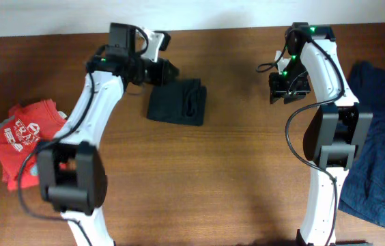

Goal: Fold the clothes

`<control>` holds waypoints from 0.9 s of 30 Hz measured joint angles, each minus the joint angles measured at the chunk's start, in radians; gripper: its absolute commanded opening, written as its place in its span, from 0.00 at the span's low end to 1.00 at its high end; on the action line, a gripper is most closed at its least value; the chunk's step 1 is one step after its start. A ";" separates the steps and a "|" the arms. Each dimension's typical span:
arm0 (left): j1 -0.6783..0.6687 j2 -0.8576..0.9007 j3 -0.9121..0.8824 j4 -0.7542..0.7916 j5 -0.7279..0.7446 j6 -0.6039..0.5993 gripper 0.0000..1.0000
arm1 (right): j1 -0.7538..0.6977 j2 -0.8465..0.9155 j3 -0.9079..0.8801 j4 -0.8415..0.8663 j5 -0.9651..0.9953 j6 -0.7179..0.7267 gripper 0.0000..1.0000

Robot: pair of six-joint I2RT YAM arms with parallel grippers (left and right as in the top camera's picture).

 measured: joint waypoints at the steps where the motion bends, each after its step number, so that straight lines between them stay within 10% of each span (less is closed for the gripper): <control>1: -0.002 0.047 0.000 0.005 0.065 -0.001 0.13 | 0.000 0.000 0.000 -0.003 0.000 0.000 0.46; 7: -0.049 0.274 0.000 0.015 0.262 -0.007 0.17 | 0.000 0.000 0.000 -0.011 0.000 0.000 0.46; 13: -0.087 0.355 0.000 0.028 0.323 -0.020 0.53 | 0.000 0.000 0.000 -0.018 0.000 0.000 0.46; 20: -0.088 0.355 0.002 0.050 0.373 -0.023 0.68 | 0.000 0.000 0.000 -0.020 0.000 0.000 0.47; 24: -0.084 0.355 0.060 0.018 0.365 -0.018 0.99 | 0.000 0.000 0.000 -0.022 0.000 0.000 0.47; 27: -0.075 0.354 0.140 -0.028 0.359 0.016 0.99 | 0.000 0.000 0.000 -0.022 0.000 0.000 0.46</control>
